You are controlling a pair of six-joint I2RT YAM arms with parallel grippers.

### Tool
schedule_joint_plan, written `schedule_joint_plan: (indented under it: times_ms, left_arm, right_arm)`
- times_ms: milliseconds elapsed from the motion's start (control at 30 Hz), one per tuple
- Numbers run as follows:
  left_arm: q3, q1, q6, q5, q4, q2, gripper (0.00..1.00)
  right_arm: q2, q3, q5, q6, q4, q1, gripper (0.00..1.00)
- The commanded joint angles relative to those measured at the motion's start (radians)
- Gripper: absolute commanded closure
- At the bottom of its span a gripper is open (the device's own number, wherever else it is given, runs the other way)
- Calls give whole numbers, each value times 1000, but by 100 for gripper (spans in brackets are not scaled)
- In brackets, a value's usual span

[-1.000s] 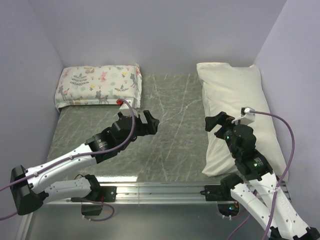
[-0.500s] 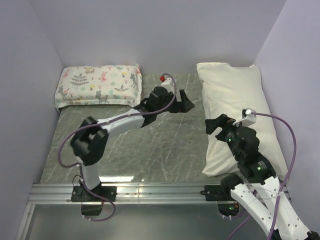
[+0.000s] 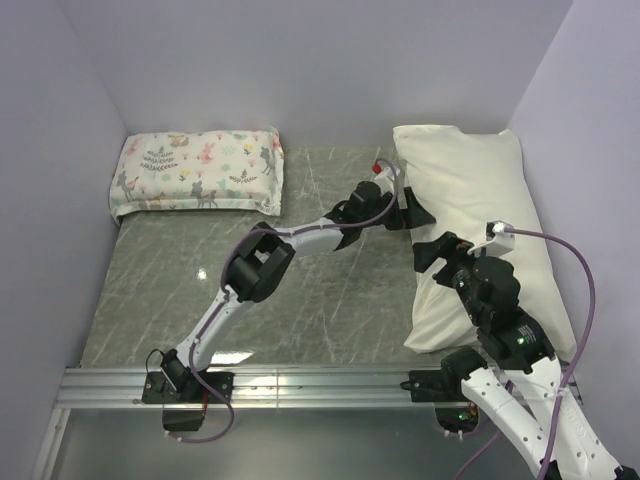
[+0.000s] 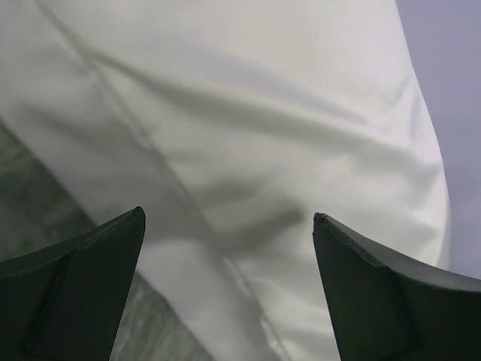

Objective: Remove the pillowcase from the pillow

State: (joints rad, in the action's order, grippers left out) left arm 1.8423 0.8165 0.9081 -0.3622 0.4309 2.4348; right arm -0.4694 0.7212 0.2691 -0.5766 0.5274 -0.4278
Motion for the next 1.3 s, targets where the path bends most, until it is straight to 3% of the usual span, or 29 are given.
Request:
schedule_joint_plan:
  times_ms: [0, 167, 267, 300, 367, 400, 633, 933, 1067, 1267]
  left_arm:
    - [158, 47, 38, -18, 3, 49, 1]
    - [190, 52, 100, 12, -1, 101, 2]
    - [193, 55, 106, 20, -8, 98, 30]
    - [193, 53, 101, 23, -11, 95, 54]
    - [189, 55, 84, 34, -37, 73, 76]
    - [186, 53, 56, 40, -52, 61, 99]
    - [-56, 53, -106, 187, -106, -236, 100]
    - [-625, 78, -192, 327, 8, -655, 100]
    - [-713, 116, -253, 361, -6, -786, 100]
    - [-674, 194, -380, 459, -84, -925, 100]
  right_arm:
    - [9, 26, 22, -2, 3, -3, 1]
    - [20, 21, 24, -2, 0, -5, 1]
    - [11, 21, 19, -3, -1, -3, 1]
    - [9, 21, 21, -6, 0, -3, 1]
    - [3, 24, 25, -6, 3, -3, 1]
    - [3, 26, 35, -5, 5, -3, 1]
    - [-15, 30, 139, -40, 40, -5, 2]
    - [-93, 24, 185, -72, 19, -2, 2]
    - [-132, 26, 191, -71, -3, 0, 2]
    - [-186, 64, 202, -46, -26, 6, 2]
